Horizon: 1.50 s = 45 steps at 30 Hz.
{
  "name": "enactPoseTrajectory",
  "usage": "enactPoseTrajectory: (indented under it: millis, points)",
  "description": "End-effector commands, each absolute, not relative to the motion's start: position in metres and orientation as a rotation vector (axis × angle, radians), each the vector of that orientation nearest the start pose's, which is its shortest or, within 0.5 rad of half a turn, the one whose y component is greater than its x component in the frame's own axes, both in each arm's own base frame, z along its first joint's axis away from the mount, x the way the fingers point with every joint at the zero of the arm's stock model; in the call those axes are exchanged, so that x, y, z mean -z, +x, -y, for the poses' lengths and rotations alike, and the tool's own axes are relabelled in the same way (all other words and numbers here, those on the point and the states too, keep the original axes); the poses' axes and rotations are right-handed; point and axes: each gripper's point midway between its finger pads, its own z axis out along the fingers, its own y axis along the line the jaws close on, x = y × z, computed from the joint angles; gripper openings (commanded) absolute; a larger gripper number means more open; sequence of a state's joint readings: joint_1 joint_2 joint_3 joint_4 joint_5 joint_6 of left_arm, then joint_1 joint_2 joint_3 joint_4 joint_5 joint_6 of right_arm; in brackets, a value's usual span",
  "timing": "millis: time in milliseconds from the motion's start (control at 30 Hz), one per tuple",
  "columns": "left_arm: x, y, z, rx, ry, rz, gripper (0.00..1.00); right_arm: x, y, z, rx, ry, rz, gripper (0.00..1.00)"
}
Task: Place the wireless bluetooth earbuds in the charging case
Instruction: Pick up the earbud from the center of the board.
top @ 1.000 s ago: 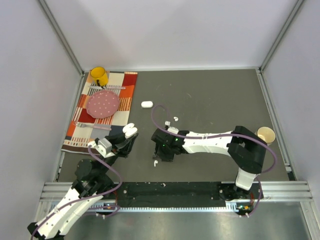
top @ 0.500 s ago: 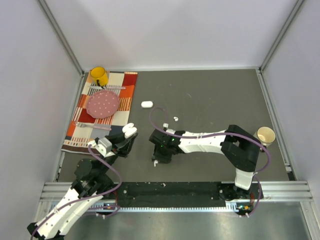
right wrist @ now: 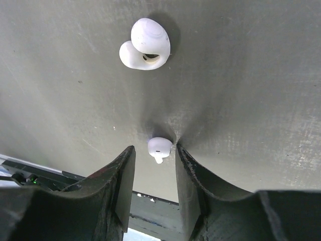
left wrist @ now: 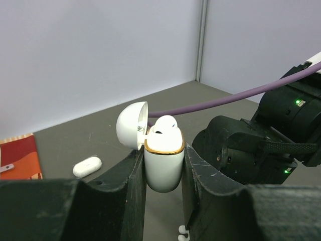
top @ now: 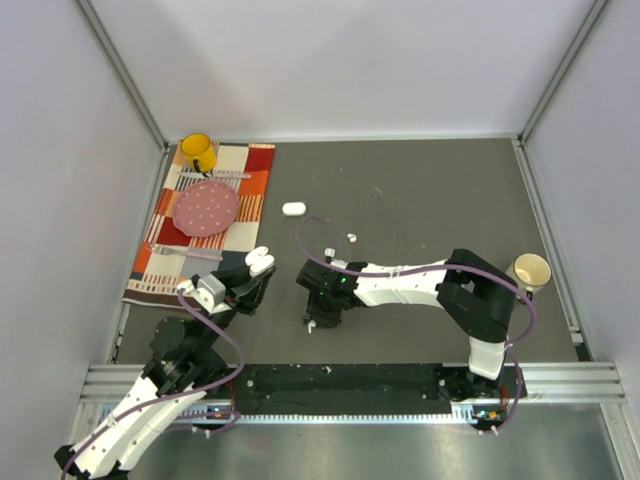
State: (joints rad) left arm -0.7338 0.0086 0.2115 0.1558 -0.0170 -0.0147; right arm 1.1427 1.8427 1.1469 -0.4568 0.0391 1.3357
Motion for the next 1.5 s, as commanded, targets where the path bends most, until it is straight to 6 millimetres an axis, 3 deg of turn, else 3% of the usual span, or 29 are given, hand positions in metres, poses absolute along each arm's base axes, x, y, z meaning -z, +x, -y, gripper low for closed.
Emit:
enactPoseTrajectory:
  millis: [0,267,1200,1467]
  points:
    - [-0.331,0.144,0.123,0.65,0.339,-0.932,0.0,-0.032,0.146,-0.401,-0.609,0.304,-2.875,0.37]
    - [-0.328,0.145,0.123,0.646,0.341,-0.94,0.0,-0.027,0.151,-0.393,-0.577,0.326,-2.871,0.36]
    - [-0.326,0.148,0.122,0.635,0.329,-0.944,0.0,-0.02,0.152,-0.394,-0.551,0.296,-2.877,0.3]
    - [-0.324,0.149,0.123,0.639,0.33,-0.949,0.0,-0.019,0.153,-0.392,-0.539,0.268,-2.873,0.23]
